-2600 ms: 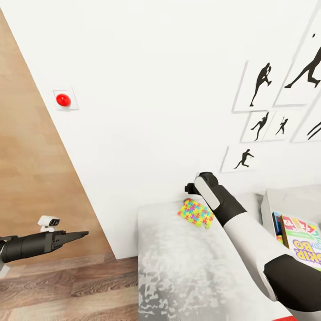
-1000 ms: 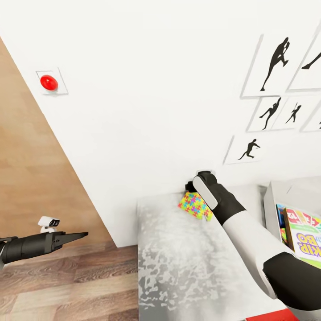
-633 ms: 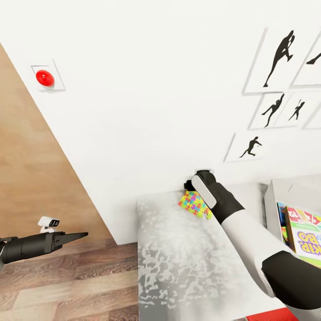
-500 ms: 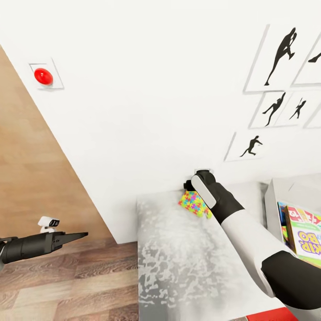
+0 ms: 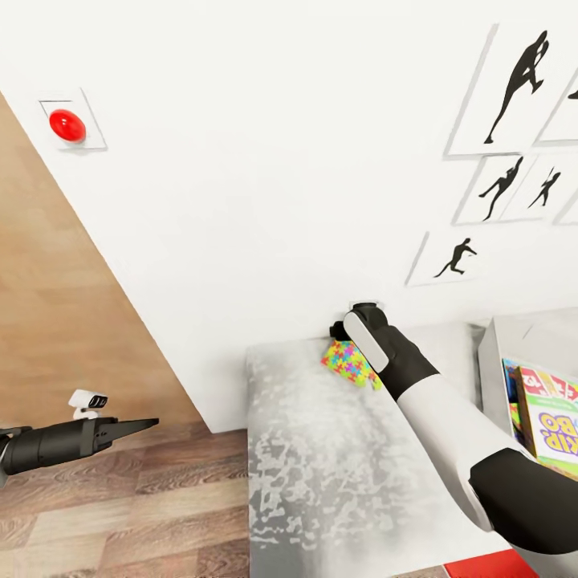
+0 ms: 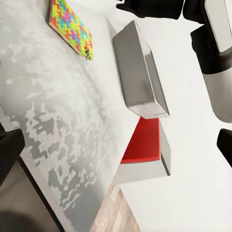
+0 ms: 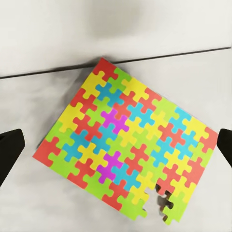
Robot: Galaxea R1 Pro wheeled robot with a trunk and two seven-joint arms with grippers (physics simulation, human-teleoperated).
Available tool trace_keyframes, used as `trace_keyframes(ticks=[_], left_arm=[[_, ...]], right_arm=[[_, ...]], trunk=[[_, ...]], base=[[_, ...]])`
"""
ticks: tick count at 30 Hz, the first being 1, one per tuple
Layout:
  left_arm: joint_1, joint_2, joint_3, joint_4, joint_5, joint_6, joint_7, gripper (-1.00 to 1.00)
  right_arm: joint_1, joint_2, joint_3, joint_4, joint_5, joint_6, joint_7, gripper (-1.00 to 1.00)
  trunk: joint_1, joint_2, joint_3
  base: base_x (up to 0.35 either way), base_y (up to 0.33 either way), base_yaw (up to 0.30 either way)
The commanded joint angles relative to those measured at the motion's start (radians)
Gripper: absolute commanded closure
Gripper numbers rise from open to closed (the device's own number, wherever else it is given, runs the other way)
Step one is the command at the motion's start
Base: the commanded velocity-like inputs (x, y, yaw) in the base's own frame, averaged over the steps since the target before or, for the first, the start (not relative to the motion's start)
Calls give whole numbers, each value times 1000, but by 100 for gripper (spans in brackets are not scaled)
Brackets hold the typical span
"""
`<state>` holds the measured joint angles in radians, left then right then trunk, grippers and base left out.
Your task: Put all the toys in the child's room - the three board games (two on the bed and one on the table), the two jigsaw puzzles on the table, and the tennis ball on the table - inside the toy box on the table in the child's room.
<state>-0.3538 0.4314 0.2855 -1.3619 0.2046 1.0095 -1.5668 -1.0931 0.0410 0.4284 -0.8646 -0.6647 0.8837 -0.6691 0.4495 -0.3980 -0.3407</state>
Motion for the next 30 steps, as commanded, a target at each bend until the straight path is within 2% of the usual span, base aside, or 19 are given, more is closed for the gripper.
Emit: trace_keyframes(ticks=[1,12,30], left_arm=[[-1,0,0,0,-1,11,-4,-100],[-1,0,0,0,-1,11,-4,-100],[-1,1,1,0,-1,11,-4,-100]], right_arm=[[-2,1,3,-1,-10,1,-10,-100],[-5,7,3,-2,-10,1,-10,-100],[-44,6,-1,1,-10,1,-10,-100]], trunk=[[1,-2,-3],[1,-2,-22],[1,-2,-51]], base=[[0,0,0],[0,0,0],[0,0,0]])
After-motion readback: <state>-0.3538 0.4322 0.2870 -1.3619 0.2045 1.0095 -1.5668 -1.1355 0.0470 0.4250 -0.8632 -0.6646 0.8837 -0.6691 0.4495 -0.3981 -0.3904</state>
